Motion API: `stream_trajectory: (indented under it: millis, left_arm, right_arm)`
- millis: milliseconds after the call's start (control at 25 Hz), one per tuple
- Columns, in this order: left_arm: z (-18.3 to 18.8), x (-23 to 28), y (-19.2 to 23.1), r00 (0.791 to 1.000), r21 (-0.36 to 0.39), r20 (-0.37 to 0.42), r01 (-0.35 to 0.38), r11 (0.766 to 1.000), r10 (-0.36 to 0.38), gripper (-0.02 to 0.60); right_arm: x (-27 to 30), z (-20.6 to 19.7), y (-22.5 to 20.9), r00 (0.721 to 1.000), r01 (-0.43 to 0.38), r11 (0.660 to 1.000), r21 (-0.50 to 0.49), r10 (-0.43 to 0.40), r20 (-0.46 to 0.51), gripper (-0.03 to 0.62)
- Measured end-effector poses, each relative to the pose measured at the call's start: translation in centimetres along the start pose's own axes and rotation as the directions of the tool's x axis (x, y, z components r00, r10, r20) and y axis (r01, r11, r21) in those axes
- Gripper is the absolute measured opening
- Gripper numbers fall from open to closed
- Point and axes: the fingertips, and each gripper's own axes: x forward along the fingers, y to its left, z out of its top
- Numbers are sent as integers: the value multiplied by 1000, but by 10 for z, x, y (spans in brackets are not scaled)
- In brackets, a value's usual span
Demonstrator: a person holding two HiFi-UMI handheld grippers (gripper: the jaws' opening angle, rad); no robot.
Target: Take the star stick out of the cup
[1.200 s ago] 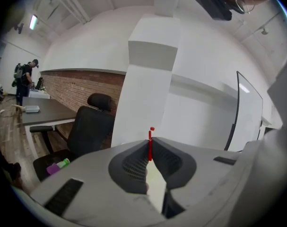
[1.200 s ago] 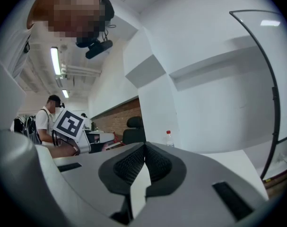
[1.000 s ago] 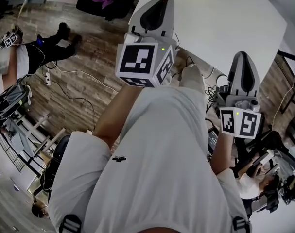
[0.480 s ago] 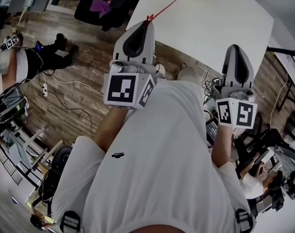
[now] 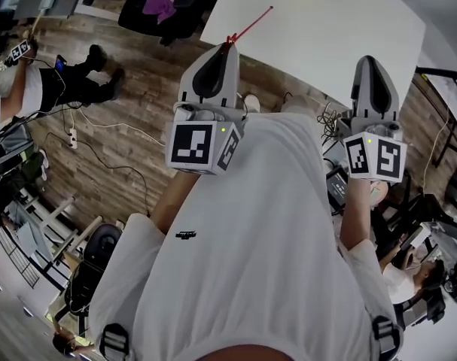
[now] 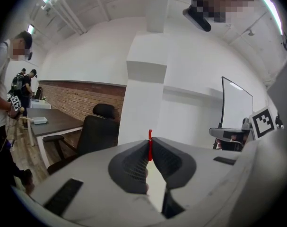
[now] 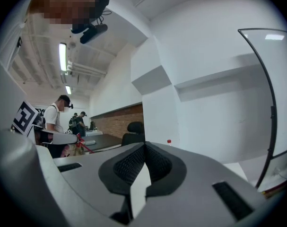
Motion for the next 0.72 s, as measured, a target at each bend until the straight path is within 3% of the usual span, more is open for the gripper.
stream_trajectory:
  millis: [320, 720]
  left_arm:
    - [2, -2, 0, 1000, -12, 3, 12, 1000, -12, 23]
    - [-4, 0, -7, 999, -18, 0, 32, 999, -32, 23]
  right_arm:
    - [1, 10, 10, 997, -71, 997, -4, 71, -24, 2]
    - [-10, 0, 10, 998, -54, 998, 15, 54, -29, 2]
